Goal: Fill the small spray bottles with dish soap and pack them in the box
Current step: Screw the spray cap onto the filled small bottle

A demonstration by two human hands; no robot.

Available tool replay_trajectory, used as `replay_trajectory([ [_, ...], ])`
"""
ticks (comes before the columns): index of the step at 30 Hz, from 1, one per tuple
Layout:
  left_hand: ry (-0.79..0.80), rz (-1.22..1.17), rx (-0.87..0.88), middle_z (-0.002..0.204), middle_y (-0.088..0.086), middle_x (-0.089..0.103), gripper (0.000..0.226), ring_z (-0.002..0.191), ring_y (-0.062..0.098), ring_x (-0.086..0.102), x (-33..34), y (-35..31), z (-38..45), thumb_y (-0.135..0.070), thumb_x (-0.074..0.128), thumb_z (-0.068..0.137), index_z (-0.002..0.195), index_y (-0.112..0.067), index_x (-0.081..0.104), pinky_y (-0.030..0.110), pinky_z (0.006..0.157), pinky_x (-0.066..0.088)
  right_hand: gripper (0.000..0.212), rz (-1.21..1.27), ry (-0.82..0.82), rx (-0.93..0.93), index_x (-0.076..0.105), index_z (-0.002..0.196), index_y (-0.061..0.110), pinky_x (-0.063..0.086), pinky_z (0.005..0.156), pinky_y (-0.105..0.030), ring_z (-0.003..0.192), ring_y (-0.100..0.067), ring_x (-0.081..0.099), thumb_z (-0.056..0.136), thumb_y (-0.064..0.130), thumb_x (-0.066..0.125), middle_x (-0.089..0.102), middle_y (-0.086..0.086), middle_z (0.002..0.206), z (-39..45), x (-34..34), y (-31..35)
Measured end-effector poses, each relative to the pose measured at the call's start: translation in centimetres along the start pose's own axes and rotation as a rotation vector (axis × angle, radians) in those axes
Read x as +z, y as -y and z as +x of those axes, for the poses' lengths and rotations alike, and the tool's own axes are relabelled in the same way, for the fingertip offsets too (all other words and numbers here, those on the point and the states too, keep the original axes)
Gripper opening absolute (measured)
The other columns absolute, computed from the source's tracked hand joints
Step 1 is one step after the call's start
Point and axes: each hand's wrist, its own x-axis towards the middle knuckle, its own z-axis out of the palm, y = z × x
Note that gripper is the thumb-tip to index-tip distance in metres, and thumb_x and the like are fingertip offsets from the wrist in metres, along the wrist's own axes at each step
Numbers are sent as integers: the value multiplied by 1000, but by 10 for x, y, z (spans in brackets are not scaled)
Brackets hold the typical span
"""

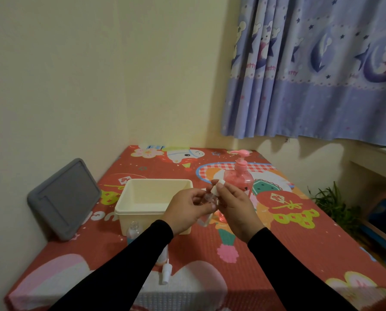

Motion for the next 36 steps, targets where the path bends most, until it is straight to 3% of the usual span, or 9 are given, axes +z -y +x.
replay_trajectory([
  [3, -8, -5, -14, 93, 4, 75, 22, 91, 17, 72, -2, 2, 1, -15, 76, 79, 101, -16, 72, 44, 90, 56, 20, -70, 26, -8, 68, 103, 5, 54, 76, -28, 86, -19, 68, 98, 11, 49, 72, -9, 93, 0, -4, 0],
  [10, 2, 82, 18, 90, 2, 75, 21, 88, 16, 71, 2, 3, 0, -22, 77, 76, 95, -15, 71, 44, 87, 55, 18, -150, -118, -20, 56, 85, 10, 43, 50, -18, 54, -8, 56, 85, 20, 71, 59, -3, 71, 1, -3, -3],
  [14, 16, 44, 17, 90, 1, 76, 23, 88, 17, 72, 2, 0, 2, -25, 77, 75, 97, -17, 73, 47, 88, 55, 17, -16, -34, -28, 62, 100, 2, 54, 70, -32, 78, -22, 66, 90, 15, 64, 67, -13, 84, 0, 3, -2],
  [19, -1, 2, 9, 92, 2, 76, 22, 90, 16, 72, 2, 0, 3, -25, 78, 79, 98, -17, 73, 46, 90, 55, 21, 7, -27, -18, 65, 102, -2, 56, 78, -31, 83, -21, 70, 96, 15, 54, 72, -10, 87, -1, 4, -2],
  [23, -24, 20, -13, 90, 2, 75, 24, 89, 17, 71, 0, 4, 4, -29, 80, 73, 94, -19, 72, 47, 87, 56, 19, -156, -69, -54, 69, 103, 5, 54, 84, -42, 97, -36, 68, 96, 16, 55, 71, -20, 101, 1, 1, -8],
  [26, -30, 43, -6, 88, 1, 75, 27, 87, 18, 71, 1, 5, 3, -32, 78, 69, 91, -19, 71, 48, 85, 56, 22, -209, -155, -58, 65, 94, 5, 53, 67, -33, 73, -19, 68, 85, 25, 71, 70, -9, 84, 2, 1, -8],
  [29, -2, 44, 9, 87, 1, 75, 27, 86, 20, 71, 1, 2, 2, -33, 76, 69, 91, -18, 71, 49, 85, 55, 28, -208, -184, -12, 55, 87, 11, 41, 53, -23, 52, -4, 53, 80, 29, 76, 58, 1, 71, 4, 2, -6],
  [33, 2, 33, 16, 86, 2, 75, 20, 85, 21, 72, 0, -1, 3, -31, 78, 75, 90, -18, 72, 49, 84, 56, 38, -105, -102, 17, 55, 109, 3, 55, 77, -39, 85, -26, 69, 83, 24, 73, 68, -13, 96, 4, 7, -4],
  [36, -28, 23, 6, 86, 3, 75, 22, 86, 21, 72, -4, 0, 4, -33, 78, 74, 90, -19, 72, 50, 84, 56, 30, -83, -48, -20, 59, 102, -8, 50, 84, -44, 86, -30, 66, 92, 20, 62, 67, -20, 92, 2, 8, -3],
])
